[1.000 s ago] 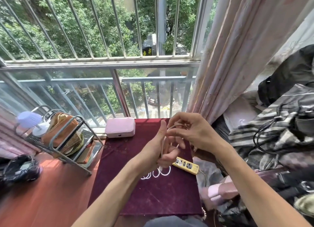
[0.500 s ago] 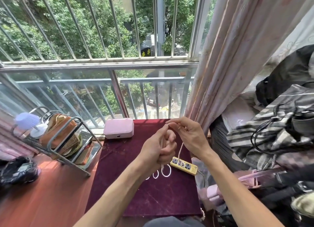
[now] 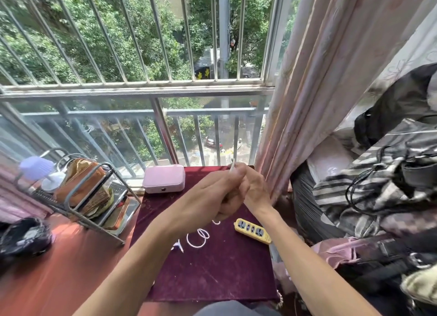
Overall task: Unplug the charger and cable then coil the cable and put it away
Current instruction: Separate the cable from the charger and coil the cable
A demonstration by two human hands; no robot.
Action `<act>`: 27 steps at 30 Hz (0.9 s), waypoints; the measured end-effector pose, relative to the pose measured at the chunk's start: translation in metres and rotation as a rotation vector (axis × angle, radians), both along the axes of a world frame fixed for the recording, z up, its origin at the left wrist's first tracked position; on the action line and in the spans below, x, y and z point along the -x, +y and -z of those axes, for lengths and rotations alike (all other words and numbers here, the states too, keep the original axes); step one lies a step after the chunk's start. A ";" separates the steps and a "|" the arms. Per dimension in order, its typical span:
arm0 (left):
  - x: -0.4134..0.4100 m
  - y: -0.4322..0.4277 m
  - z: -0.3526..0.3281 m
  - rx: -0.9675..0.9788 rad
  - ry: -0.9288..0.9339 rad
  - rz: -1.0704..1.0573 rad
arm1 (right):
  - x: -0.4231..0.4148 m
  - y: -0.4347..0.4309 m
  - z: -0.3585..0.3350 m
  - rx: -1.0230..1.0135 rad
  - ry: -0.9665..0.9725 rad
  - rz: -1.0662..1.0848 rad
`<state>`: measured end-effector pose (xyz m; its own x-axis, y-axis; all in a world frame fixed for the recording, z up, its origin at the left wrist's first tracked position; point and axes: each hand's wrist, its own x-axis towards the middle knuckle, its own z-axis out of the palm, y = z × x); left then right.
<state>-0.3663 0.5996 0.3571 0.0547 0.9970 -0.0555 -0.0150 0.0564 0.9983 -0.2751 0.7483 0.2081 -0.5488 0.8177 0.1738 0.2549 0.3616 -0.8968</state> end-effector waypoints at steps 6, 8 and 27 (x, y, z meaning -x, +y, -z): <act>0.009 0.010 0.021 0.194 -0.177 -0.215 | 0.001 0.002 0.012 -0.022 -0.059 0.082; 0.009 0.010 0.024 0.219 -0.254 -0.171 | -0.002 0.006 0.017 -0.007 -0.082 0.072; 0.024 0.034 0.032 0.058 -0.673 -0.223 | -0.034 -0.054 -0.004 -0.116 -0.448 -0.388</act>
